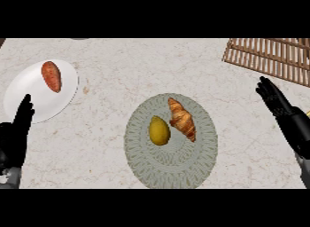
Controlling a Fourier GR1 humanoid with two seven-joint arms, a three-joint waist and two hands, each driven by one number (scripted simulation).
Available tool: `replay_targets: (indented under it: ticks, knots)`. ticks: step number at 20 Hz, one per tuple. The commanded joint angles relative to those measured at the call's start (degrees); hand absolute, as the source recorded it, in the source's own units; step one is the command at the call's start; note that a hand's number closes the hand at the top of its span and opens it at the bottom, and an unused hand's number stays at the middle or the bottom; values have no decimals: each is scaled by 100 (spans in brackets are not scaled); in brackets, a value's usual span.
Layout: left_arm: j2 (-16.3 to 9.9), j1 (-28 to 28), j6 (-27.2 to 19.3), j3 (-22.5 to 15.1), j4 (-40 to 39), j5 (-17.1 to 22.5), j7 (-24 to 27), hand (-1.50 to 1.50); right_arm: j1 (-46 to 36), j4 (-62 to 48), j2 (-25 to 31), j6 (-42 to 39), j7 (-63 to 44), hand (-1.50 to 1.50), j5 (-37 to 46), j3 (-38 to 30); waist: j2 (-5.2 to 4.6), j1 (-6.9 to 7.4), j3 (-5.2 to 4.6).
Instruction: Pick the lemon from the placemat and place it in the tiered shelf
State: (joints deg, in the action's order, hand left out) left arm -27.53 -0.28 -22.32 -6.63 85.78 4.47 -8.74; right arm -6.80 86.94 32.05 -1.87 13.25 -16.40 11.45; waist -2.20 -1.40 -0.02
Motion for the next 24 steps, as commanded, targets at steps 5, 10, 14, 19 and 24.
replay_targets:
  ticks: [5, 10, 14, 19, 24]
  knots:
    - [428, -97, 1053, 67, -605, 1036, -269, 0, -433, 425, -423, 1682, -623, 150, 692, -443, 222, 89, -15]
    - [940, -229, 1073, -166, -701, 1252, -597, 0, 206, -280, -538, 2489, -1948, 150, 1368, -165, 203, 83, -8]
    - [1145, -442, 1258, -126, -975, 1211, -644, 0, 216, -52, -772, 2092, -1534, -150, 1571, 38, 218, 116, 1]
    - [911, -151, 1478, 162, -935, 1307, -539, 0, 342, 1167, -379, 1335, -2301, -150, 1553, 474, 230, 122, -4]
    - [852, 53, 1594, 161, -681, 1280, -510, 0, 149, 2287, -104, 953, -3673, -150, 1674, 890, 242, 169, -8]
